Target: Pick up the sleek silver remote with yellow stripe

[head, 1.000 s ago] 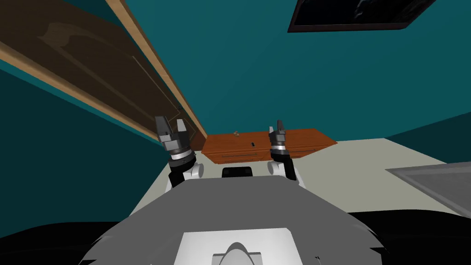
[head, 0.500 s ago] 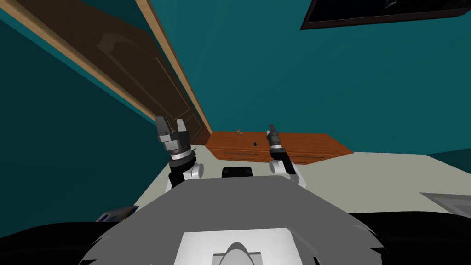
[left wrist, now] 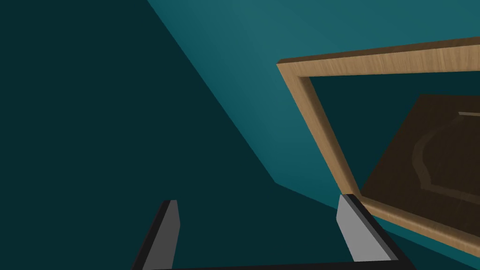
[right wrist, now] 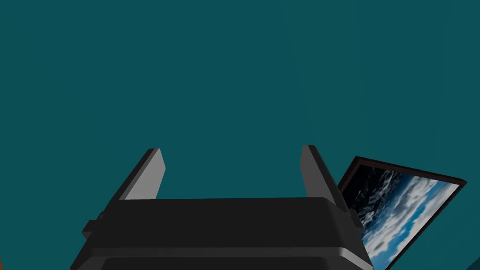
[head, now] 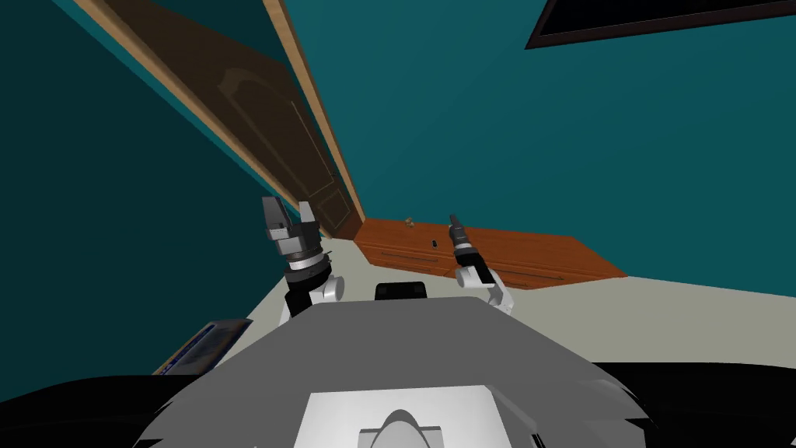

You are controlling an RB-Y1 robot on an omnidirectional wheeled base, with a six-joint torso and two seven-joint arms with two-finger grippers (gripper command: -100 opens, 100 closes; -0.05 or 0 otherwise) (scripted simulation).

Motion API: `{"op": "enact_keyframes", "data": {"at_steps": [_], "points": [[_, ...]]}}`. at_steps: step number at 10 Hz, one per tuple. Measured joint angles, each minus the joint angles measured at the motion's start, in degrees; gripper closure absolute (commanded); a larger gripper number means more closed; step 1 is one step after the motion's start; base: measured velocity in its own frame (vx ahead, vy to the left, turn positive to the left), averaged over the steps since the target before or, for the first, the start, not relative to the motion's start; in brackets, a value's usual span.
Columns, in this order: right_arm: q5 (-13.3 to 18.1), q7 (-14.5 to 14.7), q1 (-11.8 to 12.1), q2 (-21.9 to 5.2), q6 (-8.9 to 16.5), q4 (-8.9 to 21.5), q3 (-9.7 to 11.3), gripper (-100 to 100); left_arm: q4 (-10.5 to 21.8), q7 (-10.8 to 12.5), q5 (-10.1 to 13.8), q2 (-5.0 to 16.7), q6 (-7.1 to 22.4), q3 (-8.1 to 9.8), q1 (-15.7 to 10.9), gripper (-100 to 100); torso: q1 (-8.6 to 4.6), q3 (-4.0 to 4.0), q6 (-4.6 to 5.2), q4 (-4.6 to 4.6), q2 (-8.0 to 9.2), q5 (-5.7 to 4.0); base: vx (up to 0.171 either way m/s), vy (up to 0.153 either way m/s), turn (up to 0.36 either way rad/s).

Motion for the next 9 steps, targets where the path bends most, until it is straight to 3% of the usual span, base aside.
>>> {"op": "enact_keyframes", "data": {"at_steps": [1,7,9], "points": [[-0.2,0.9,0.4,-0.3,1.1,0.5,0.1,-100,0.0,0.0,0.0,0.0,0.0,0.00,0.0,0,0.03,0.00,0.06,0.00,0.00,0.00,-0.063,-0.049,0.214],[-2.6,6.6,-3.5,-3.1,9.4,7.6,-0.8,-100,0.0,0.0,0.0,0.0,0.0,0.00,0.0,0,0.11,-0.05,0.06,-0.02,-0.10,0.02,-0.052,-0.035,0.186],[-4.0,9.4,-6.2,-4.5,12.5,11.8,-1.2,-100,0.0,0.0,0.0,0.0,0.0,0.00,0.0,0,-0.04,-0.01,0.01,0.00,-0.02,-0.01,-0.072,-0.067,0.272]]}}
